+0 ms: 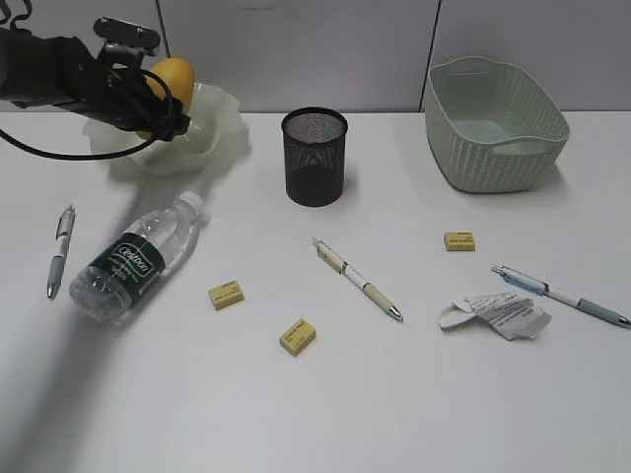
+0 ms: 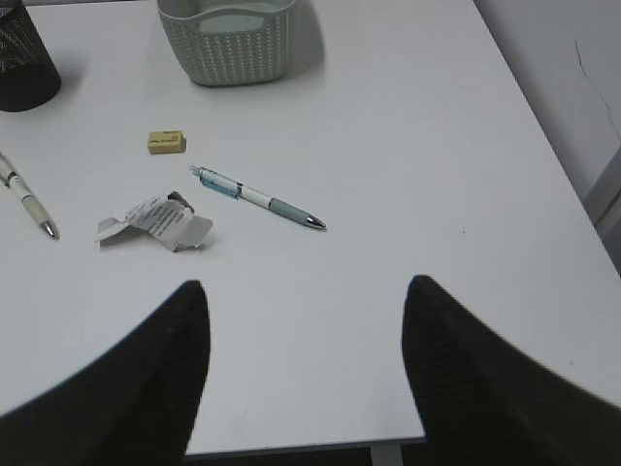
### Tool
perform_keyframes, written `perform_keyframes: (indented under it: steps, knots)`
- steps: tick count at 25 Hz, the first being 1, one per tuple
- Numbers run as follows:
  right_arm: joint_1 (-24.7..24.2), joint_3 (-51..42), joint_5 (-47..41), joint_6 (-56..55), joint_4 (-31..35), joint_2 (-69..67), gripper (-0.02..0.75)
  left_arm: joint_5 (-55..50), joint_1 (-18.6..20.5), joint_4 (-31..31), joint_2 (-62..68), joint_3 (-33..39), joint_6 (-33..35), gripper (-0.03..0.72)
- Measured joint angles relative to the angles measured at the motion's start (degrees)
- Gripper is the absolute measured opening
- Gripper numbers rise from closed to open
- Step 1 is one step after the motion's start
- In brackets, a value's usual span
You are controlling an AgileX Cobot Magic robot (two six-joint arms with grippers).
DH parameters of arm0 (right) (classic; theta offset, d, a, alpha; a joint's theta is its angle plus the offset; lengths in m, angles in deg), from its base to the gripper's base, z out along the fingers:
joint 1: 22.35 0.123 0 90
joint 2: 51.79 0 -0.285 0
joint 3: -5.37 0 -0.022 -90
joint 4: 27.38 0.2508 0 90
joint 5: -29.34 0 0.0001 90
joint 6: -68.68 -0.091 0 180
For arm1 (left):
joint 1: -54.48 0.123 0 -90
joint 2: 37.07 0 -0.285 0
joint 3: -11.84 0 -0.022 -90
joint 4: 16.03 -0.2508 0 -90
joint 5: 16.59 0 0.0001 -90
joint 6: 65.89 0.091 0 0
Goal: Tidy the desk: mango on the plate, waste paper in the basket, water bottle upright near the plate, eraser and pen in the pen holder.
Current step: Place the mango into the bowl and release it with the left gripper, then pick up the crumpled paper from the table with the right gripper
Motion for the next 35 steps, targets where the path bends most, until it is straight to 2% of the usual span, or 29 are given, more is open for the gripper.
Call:
perform_keyframes:
  steps: [4,10,16,20,27,35]
  knots:
    - [0.0,0.0,0.0,0.0,0.0,0.0,0.499,-0.1,0.0,0.0,0.5,0.0,0.0,0.554]
    - [0.0,0.0,0.0,0.0,0.0,0.0,0.499,-0.1,0.0,0.0,0.6,0.0,0.0,0.621]
    - [0.0,0.0,0.0,0.0,0.0,0.0,0.499,-2.3,0.0,0.0,-0.3,0.0,0.0,0.623]
    - [0.0,0.0,0.0,0.0,0.0,0.0,0.499,-6.8,0.0,-0.1,-3.2,0.0,0.0,0.597]
    - [0.0,0.0,0.0,0.0,0.0,0.0,0.499,-21.9,0.0,-0.8,-12.3,0.0,0.0,0.582]
    - [0.0,0.0,0.0,0.0,0.0,0.0,0.499,-46.4,0.0,-0.9,-20.9,0.0,-0.1,0.54]
